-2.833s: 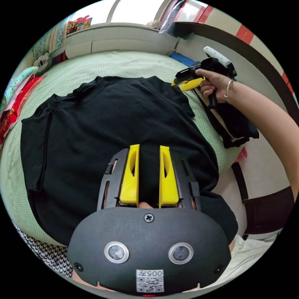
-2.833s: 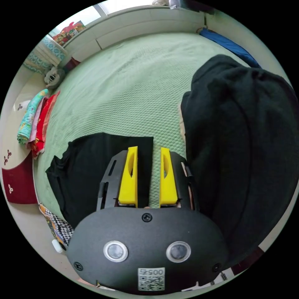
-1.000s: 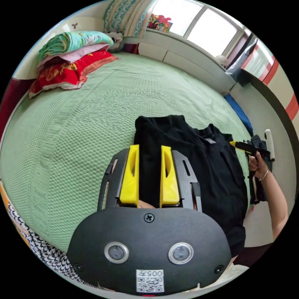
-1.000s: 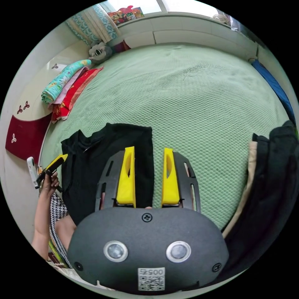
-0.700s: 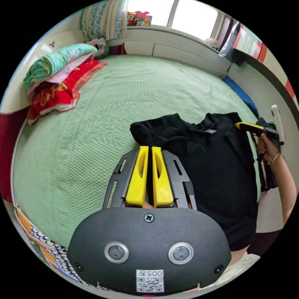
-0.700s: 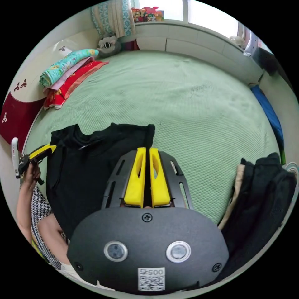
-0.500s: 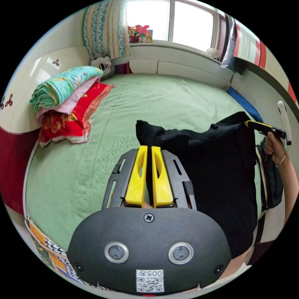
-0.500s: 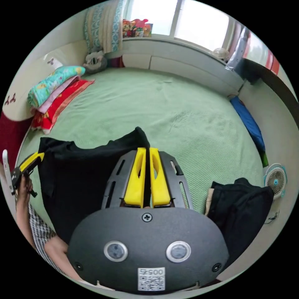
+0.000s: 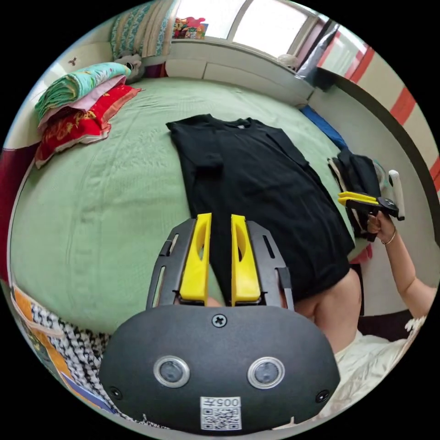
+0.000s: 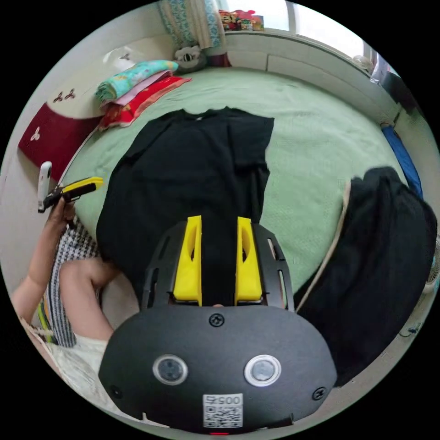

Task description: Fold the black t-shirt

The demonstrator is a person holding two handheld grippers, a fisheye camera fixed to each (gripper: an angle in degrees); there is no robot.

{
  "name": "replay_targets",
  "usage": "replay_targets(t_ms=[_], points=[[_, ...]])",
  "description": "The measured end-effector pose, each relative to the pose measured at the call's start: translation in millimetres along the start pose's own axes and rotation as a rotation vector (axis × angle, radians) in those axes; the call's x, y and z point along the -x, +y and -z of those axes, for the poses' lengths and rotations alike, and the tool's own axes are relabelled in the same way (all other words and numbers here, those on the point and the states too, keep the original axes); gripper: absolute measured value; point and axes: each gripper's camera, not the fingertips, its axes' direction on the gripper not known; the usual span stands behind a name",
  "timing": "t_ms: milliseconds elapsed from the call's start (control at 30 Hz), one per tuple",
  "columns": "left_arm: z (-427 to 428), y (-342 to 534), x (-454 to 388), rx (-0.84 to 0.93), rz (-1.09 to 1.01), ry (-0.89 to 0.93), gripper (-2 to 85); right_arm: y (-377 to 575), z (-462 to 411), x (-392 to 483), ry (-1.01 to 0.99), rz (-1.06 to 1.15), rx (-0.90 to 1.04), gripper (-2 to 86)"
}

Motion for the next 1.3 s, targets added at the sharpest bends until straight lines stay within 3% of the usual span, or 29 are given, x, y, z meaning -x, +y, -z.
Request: replay_targets(t_ms=[200, 500, 600, 933, 1133, 1300], points=[[13, 84, -36, -0.004, 0.03, 0.025, 11.4, 104, 17, 18, 0.082, -0.072, 0.019, 13.1], [32, 148, -56, -0.014, 0.105, -0.027, 12.1, 154, 7, 42, 0.265, -0.106, 0.082, 8.8], [33, 161, -51, -0.017, 0.138, -0.053, 12.8, 161, 19, 58, 0.257, -0.079, 0.081, 0.0], [6, 202, -29, 0.059, 0.259, -0.03, 15.7, 186, 104, 74, 0.179, -0.091, -0.088, -1.3], [-7, 213, -26, 0.102, 0.288, 0.024, 13.4, 203, 123, 78, 0.164, -0.087, -0.098, -1.3], [-1, 220, -34, 0.147, 0.277, -0.033, 4.9, 221, 130, 83, 0.188, -0.082, -0.098, -1.3]])
